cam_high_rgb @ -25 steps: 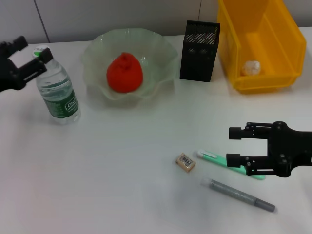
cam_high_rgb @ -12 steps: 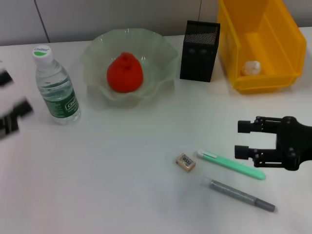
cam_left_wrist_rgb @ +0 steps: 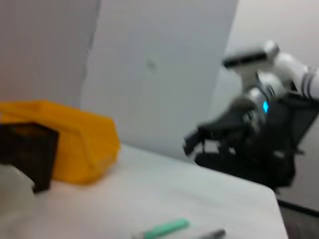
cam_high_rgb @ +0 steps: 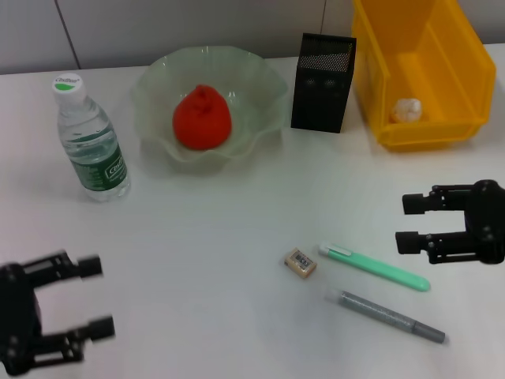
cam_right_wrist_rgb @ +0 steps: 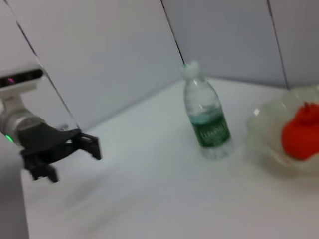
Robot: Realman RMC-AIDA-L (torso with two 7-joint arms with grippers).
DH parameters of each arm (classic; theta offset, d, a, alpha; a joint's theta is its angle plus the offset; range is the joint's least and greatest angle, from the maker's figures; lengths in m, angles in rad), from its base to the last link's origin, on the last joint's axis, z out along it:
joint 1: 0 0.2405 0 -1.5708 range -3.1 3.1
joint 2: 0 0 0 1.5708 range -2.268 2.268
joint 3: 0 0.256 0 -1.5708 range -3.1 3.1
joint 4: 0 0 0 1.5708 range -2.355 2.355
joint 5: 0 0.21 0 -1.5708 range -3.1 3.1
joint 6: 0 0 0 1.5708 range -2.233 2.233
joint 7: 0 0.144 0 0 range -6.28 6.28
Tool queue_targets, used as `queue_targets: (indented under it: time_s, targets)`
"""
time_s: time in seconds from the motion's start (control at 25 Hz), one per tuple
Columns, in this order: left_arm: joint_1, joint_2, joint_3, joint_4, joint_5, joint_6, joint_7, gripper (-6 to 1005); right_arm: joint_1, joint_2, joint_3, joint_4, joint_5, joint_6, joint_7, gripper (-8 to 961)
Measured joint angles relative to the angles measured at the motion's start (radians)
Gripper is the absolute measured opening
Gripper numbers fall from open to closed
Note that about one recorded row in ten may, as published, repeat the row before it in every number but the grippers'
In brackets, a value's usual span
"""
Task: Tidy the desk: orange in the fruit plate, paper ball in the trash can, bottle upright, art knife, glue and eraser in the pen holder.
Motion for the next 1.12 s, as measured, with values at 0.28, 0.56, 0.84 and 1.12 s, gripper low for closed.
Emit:
queue_targets:
  time_s: [0.28, 0.56, 0.84, 1.12]
  targets:
    - [-0.035, -0.003, 0.0, -0.004, 0.146, 0.017, -0.001, 785, 0.126, 0.002, -0.009, -0.217, -0.198, -0.097, 0.31, 643]
    - [-0.055, -0.014, 0.0, -0.004, 0.226, 0.015, 0.004, 784, 0.333, -0.023, -0.145, -0.236, -0.448, -0.134, 0.545, 634]
    - [-0.056, -0.023, 0.0, -0.004, 0.236, 0.006, 0.009, 784, 0.539, 0.006, -0.31, -0.063, -0.741, -0.017, 0.615, 625]
    - [-0.055, -0.027, 0.0, -0.004, 0.237, -0.017, 0.01, 783, 0.587, 0.015, -0.496, 0.085, -0.764, 0.125, 0.651, 616]
